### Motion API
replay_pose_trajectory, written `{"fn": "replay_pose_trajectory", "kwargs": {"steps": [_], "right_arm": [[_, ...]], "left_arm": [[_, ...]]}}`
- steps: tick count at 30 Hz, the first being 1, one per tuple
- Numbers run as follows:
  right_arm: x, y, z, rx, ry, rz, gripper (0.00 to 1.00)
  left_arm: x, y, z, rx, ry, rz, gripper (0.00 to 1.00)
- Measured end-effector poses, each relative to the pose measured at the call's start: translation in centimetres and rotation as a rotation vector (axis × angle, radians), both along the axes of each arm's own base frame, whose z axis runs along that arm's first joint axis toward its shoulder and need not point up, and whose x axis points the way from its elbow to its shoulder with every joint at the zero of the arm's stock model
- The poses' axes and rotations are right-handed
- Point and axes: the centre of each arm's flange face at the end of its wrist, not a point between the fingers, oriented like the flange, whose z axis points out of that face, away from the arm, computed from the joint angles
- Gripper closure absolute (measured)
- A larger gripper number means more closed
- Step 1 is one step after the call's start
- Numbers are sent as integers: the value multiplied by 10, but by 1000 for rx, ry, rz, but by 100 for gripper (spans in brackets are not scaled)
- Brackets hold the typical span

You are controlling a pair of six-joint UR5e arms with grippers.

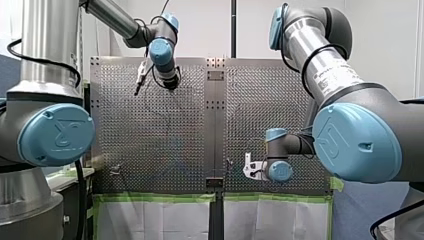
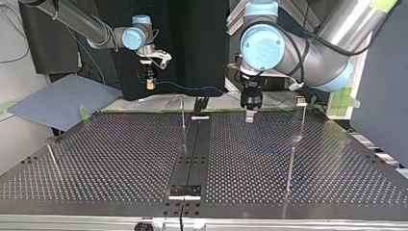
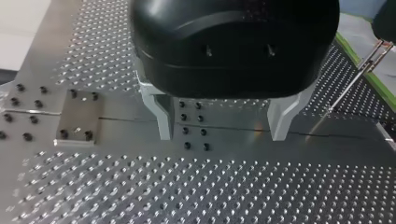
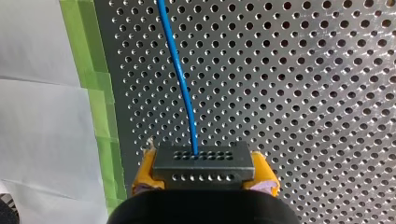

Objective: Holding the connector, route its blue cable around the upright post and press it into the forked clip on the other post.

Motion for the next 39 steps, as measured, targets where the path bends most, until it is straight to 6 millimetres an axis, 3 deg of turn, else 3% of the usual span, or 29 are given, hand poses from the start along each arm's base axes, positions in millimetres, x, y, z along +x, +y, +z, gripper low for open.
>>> {"fn": "replay_pose_trajectory", "kwargs": {"steps": [5,12,25,39], "right_arm": [[1,1,0,0,0,3,100],[2,2,0,0,0,6,100],[3,2,0,0,0,6,100],[3,2,0,-1,-1,6,100]], "left_arm": [[8,-18,-11,-31,-16,-29,0],[26,-21,1,-119,-77,-47,0],[60,19,5,-215,-127,43,0],[57,31,-8,-115,-134,132,0]]}}
